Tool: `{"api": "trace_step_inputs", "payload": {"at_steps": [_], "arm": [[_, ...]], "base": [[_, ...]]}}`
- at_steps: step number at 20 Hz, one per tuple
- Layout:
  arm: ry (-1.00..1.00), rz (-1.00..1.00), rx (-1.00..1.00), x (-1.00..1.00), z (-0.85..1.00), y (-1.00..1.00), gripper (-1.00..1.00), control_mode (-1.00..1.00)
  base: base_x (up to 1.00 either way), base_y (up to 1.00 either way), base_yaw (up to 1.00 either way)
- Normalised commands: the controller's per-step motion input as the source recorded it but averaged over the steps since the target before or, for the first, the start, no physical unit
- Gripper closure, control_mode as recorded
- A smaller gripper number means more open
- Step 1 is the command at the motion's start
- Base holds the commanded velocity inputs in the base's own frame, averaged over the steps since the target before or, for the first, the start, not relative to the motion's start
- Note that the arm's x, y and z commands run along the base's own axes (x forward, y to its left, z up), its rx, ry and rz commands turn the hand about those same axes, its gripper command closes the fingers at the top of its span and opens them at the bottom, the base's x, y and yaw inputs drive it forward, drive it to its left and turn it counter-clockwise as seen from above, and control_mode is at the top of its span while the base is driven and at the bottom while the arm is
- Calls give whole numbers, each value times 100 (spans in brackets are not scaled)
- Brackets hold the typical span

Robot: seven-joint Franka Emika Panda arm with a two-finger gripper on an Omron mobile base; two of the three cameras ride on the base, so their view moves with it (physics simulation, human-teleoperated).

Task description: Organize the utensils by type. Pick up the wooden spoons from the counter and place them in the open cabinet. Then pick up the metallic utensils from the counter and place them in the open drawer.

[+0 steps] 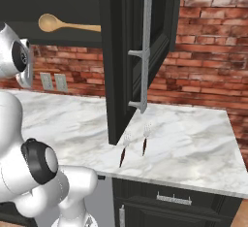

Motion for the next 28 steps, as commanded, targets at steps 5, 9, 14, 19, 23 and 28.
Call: {"api": "trace_step_inputs", "payload": {"at_steps": [5,9,14,19,23,28], "arm": [[0,27,0,0,66,52,100,-100],[-4,21,-2,9,69,50,100,-100],[-39,17,-14,1,44,36,100,-100],[-46,3,-3,11,29,24,100,-100],[-27,0,6,39,36,20,100,-100],[-7,0,5,51,45,26,100,-100]], "base": [[0,0,0],[0,0,0],[0,0,0],[0,0,0],[0,0,0],[0,0,0]]}}
